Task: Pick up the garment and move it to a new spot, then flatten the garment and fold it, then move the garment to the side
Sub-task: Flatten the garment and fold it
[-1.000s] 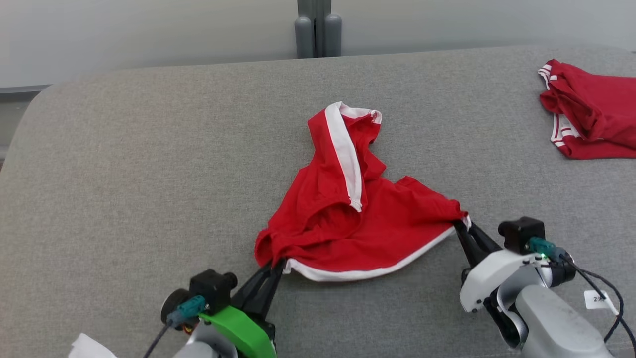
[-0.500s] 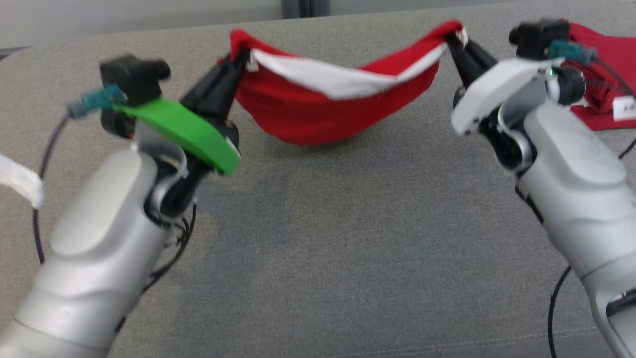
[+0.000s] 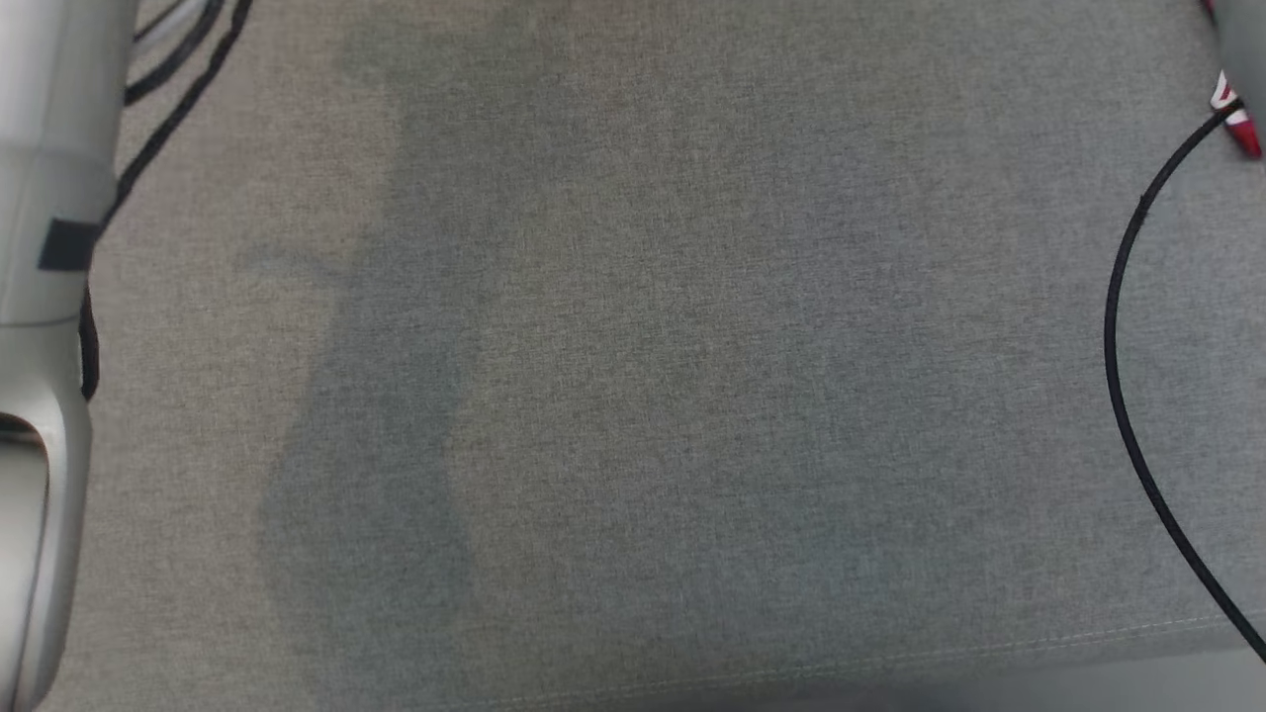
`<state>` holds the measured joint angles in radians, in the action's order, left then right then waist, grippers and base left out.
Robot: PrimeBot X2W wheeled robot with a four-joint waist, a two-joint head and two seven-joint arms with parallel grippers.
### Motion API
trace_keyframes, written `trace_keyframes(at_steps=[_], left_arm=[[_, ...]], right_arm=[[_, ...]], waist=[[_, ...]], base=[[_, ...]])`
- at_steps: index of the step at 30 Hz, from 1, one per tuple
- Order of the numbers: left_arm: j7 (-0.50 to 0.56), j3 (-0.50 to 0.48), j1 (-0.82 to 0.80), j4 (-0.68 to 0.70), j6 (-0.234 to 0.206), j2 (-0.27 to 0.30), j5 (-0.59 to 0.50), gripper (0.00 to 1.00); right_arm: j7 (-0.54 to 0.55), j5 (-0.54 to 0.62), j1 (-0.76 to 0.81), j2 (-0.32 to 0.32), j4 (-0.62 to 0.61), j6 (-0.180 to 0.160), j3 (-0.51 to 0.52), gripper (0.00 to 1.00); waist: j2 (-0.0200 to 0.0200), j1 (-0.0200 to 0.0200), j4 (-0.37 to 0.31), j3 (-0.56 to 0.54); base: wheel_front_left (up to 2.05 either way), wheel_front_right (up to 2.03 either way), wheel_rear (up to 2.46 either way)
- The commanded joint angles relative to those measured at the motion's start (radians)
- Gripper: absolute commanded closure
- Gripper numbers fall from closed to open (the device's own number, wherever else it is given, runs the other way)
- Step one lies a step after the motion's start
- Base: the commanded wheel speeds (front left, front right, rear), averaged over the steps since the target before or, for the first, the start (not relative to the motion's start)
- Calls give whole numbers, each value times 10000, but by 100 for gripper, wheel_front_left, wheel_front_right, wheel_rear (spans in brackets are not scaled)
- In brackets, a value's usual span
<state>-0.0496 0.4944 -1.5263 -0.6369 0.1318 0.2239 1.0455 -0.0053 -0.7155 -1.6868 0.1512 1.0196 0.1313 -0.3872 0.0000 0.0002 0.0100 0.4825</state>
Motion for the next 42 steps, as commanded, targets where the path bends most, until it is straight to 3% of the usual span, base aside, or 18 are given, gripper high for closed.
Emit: trace_keyframes(at_steps=[1,7,13,22,27,33,42], left_arm=[[-118,23,-367,-129,-20,-38,112,100],[-671,280,-1070,-344,-20,-26,590,100],[-1089,1294,275,15,-20,394,829,100],[-2005,2671,4223,1089,-20,1439,784,100],[-2160,2793,6749,1727,-108,1466,407,100],[-2150,2622,9484,2744,-604,1583,-499,100],[-2153,3584,11911,3527,-1148,1623,-1597,100]], right_arm=[[-107,117,-318,-54,153,-16,-41,100],[-329,14,-1038,-187,532,-16,-283,100],[-625,-549,202,-125,86,-16,-867,100],[-919,-1895,4179,866,-1800,-11,-2184,100],[-1119,-2549,6590,1611,-2874,-11,-2687,100],[-1235,-3125,8989,2242,-3875,-11,-2976,100],[-1335,-3812,12114,2836,-4910,-11,-2524,100]], waist=[[0,-2,-85,569],[0,-2,-144,918],[0,-2,-165,827],[0,-2,-86,-243],[0,-2,9,-1093],[0,-2,-81,-2060],[0,-2,-39,-3140]], base=[[0,0,0],[0,0,0],[0,0,0],[0,0,0],[0,0,0],[0,0,0],[0,0,0]])
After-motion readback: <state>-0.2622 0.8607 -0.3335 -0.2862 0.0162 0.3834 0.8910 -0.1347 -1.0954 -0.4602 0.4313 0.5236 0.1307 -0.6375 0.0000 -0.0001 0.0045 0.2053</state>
